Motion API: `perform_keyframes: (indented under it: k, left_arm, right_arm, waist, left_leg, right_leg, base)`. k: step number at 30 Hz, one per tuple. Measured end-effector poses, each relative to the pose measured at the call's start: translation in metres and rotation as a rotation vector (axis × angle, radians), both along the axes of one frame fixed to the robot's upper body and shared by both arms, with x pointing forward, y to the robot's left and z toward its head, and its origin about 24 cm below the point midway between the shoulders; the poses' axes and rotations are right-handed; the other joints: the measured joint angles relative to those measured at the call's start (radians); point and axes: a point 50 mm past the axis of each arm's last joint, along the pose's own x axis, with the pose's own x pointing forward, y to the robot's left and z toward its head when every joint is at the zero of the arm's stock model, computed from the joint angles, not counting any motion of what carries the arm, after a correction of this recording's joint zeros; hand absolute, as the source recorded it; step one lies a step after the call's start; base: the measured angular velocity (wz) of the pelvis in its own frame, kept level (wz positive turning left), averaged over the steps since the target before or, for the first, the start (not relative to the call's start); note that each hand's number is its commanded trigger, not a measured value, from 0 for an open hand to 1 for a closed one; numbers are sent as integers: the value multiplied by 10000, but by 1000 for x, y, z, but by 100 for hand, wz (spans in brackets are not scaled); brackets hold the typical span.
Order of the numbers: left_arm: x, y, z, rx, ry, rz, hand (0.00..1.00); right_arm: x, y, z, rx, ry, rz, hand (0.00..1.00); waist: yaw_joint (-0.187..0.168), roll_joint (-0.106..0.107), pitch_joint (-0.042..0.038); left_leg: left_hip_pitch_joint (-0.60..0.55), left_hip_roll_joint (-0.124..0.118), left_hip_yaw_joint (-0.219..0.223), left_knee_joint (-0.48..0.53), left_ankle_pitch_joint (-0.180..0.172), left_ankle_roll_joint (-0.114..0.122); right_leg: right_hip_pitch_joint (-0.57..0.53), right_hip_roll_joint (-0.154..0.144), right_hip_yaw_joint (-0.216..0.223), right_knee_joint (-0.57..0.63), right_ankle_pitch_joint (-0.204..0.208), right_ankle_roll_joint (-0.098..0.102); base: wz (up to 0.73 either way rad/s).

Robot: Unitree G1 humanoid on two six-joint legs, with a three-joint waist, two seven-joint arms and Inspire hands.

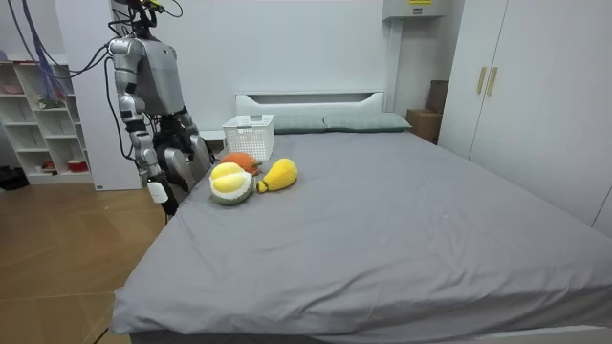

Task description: Collect toys from the bed

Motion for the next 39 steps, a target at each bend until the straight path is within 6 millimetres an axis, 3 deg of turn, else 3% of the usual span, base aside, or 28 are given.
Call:
perform_keyframes:
  k: [16, 24, 29, 33, 36, 39]
  left_arm:
    - [3, 2, 1, 72, -68, -102, 0]
    - [-3, 2, 1, 73, 41, 21, 0]
    - [-13, 15, 4, 392, 47, 1100, 0]
    - [-19, 27, 8, 728, 90, 1414, 0]
    - [-20, 35, 10, 889, 173, 1433, 0]
    - [-20, 35, 10, 890, 226, 1377, 0]
  right_arm:
    - [-2, 2, -1, 127, 71, -207, 0]
    - [-16, -1, -1, -283, 493, -2073, 0]
    - [-37, -13, 2, -772, 644, -4731, 0]
    - [-39, -28, 6, -1386, 689, -5778, 0]
    - [-27, -50, 14, -2229, 391, -6244, 0]
    - [3, -77, 31, -3349, -854, -6201, 0]
  waist:
    - [-8, -66, 30]
    - [-269, -92, 21]
    - [-417, -254, 10]
    - [-620, -464, 12]
    - [-680, -576, 32]
    - [-787, -624, 43]
  left_leg:
    - [-9, -5, 19, 9, -1, 1]
    - [19, -12, 5, 1, 0, 1]
    - [35, -2, 26, -15, 0, 0]
    - [147, 10, 154, -116, 2, -1]
    - [175, -1, 256, -130, 5, 7]
    - [164, -4, 296, -121, 1, 23]
  right_leg:
    - [19, -1, -7, -33, -6, 9]
    - [26, 10, 43, -19, -11, 17]
    - [19, 35, 147, 2, -41, 24]
    - [21, 66, 291, 1, -52, 61]
    - [-15, 56, 354, 51, -1, 32]
    - [-42, 54, 388, 63, 12, 65]
  base:
    - [0]
    - [0]
    - [0]
    - [-11]
    - [-10]
    - [-5]
